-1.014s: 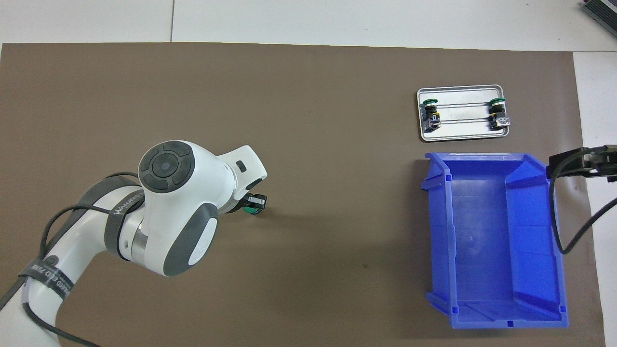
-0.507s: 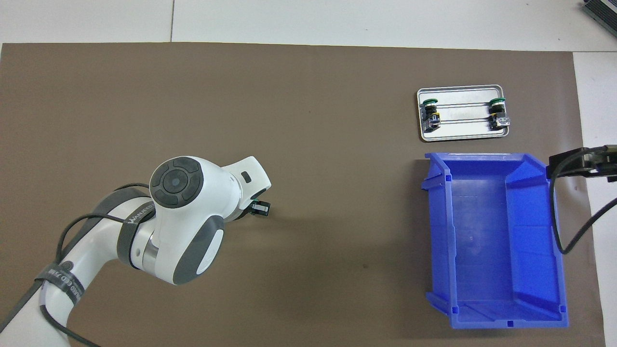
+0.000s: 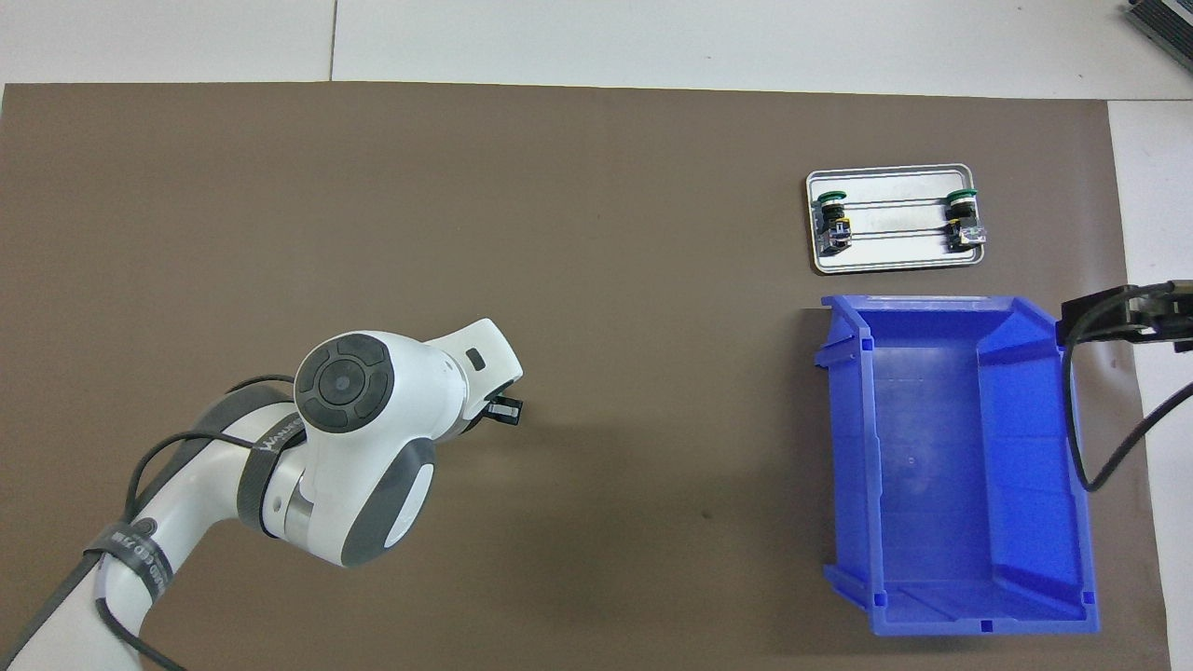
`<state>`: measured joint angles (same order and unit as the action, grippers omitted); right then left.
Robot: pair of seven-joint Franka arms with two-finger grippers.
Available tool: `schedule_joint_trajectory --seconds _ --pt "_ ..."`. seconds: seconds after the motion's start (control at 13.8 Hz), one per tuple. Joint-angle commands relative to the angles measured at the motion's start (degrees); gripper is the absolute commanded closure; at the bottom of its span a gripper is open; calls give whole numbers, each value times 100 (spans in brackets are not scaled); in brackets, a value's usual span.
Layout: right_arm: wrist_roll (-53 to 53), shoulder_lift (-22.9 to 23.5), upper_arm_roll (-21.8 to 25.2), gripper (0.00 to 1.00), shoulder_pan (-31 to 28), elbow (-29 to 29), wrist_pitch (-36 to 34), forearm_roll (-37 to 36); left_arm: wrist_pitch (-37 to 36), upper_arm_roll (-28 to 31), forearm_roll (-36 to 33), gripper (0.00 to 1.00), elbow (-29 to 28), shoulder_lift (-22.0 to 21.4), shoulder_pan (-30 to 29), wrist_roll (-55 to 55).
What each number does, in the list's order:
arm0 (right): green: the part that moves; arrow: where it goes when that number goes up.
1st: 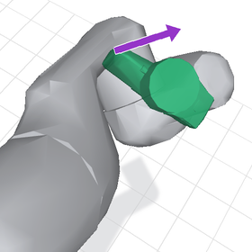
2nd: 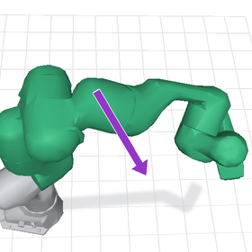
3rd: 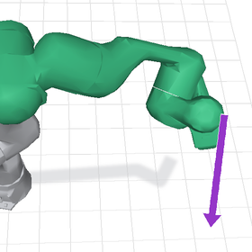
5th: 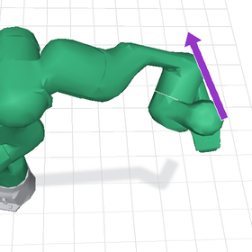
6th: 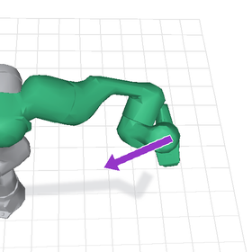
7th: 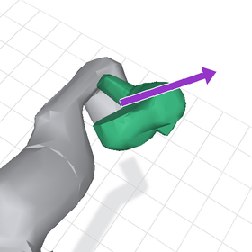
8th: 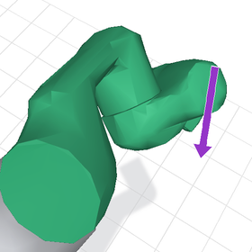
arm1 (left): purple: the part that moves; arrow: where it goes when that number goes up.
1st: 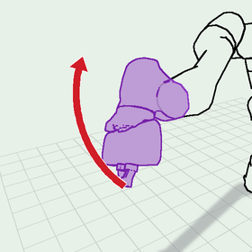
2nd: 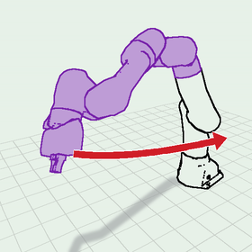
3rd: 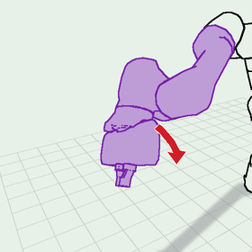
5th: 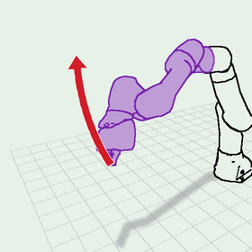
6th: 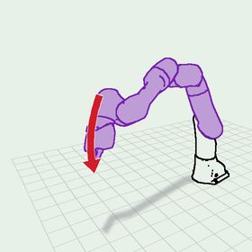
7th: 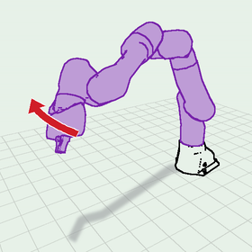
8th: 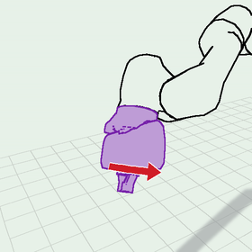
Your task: Place and press button with both arms
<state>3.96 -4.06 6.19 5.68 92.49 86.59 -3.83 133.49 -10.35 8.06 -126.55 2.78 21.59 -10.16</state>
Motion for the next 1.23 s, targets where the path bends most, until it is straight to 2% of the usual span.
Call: schedule_joint_trajectory --seconds 0.0,0.22,0.43,0.65,0.8,0.94,1.16 --pt "-80 -130 -30 0 -32 138 51 14 318 77 -103 100 -317 4 135 -100" --pt "-80 -130 -30 0 -32 138 59 14 30 77 -103 100 137 152 109 -91" --pt "-80 -130 -30 0 -32 138 51 14 -1303 156 -103 99 1383 363 -40 -65" --pt "-80 -130 -30 0 -32 138 59 14 -2333 156 -112 87 2457 592 -689 57" --pt "-80 -130 -30 0 -32 138 51 14 -2686 156 -348 79 2714 592 -1181 495" --pt "-80 -130 -30 0 -32 138 59 14 -3046 156 -673 77 2776 557 -1656 987" --pt "-80 -130 -30 0 -32 138 51 14 -3713 156 -762 75 3117 505 -2342 1516"
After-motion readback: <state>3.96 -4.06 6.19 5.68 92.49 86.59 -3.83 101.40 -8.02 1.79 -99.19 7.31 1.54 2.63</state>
